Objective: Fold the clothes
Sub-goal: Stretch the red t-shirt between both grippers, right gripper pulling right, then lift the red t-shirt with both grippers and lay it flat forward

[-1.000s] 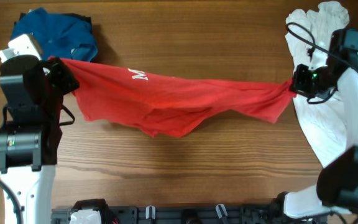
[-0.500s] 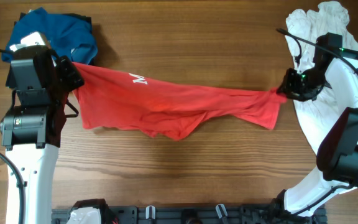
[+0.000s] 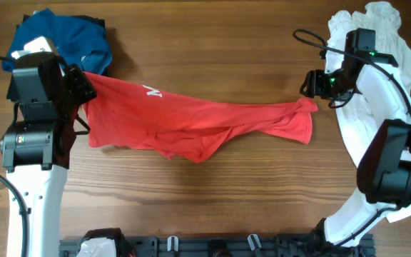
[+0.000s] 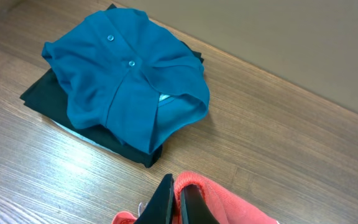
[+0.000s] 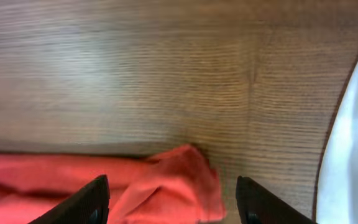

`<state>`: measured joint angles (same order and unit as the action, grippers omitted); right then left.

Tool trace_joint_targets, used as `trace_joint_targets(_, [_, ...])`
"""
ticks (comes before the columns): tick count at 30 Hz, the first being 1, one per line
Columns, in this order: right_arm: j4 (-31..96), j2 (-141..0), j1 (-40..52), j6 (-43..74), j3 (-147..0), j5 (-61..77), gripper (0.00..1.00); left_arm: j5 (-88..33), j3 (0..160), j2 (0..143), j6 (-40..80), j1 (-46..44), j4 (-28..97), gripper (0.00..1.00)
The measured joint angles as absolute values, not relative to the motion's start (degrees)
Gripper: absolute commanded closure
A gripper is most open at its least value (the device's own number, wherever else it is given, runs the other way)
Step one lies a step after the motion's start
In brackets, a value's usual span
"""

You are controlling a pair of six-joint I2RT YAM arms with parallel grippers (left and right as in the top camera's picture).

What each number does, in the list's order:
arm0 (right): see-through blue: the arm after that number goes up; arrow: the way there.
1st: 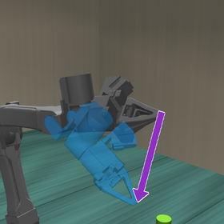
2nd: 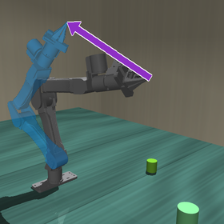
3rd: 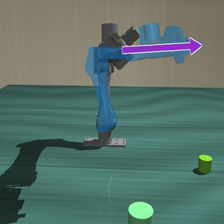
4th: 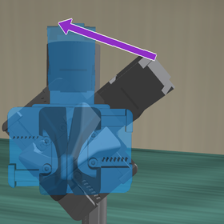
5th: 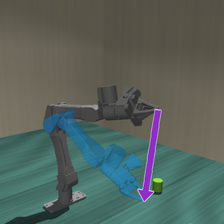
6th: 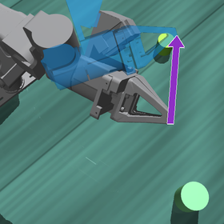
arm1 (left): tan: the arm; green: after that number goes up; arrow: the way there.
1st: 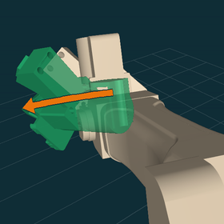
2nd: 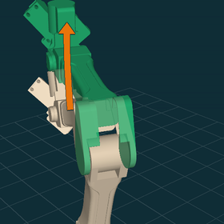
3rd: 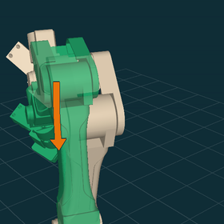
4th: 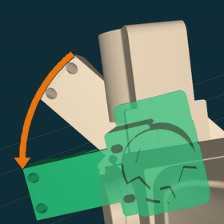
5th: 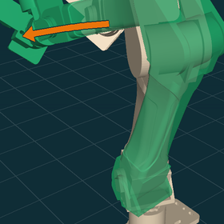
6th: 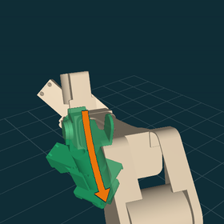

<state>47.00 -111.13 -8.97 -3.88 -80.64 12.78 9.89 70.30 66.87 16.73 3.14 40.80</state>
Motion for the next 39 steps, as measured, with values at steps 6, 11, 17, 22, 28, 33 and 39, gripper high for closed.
trace_joint_targets(6, [45.5, -116.4, -9.0, -2.2, -80.6, 12.1, 0.32, 9.7, 70.3, 66.9, 16.7, 3.1, 40.8, 0.96])
trace_joint_targets(11, [44.9, -117.1, -9.0, -1.7, -80.6, 14.0, 0.38, 9.7, 70.3, 66.9, 16.7, 3.1, 40.7, 0.96])
trace_joint_targets(17, [45.1, -117.1, -9.0, 1.1, -80.6, 16.9, 0.96, 9.7, 70.3, 66.9, 16.7, 3.1, 40.5, 0.96])
trace_joint_targets(22, [46.0, -117.1, -9.0, 2.0, -80.7, 17.2, 0.96, 9.5, 70.3, 66.9, 16.7, 3.1, 40.3, 0.96])
trace_joint_targets(28, [52.6, -116.5, -9.6, 2.4, -86.9, 17.1, 0.96, 9.5, 70.3, 66.9, 16.7, 3.1, 37.8, 0.96])
trace_joint_targets(33, [60.9, -108.2, -12.1, 2.8, -94.3, 16.0, 0.96, 9.5, 70.3, 65.7, 16.7, 3.1, 37.5, 0.96])
trace_joint_targets(39, [63.7, -87.2, -16.3, 4.6, -95.7, 15.7, 0.96, 9.8, 70.3, 55.5, 16.7, 3.1, 36.9, 0.96])
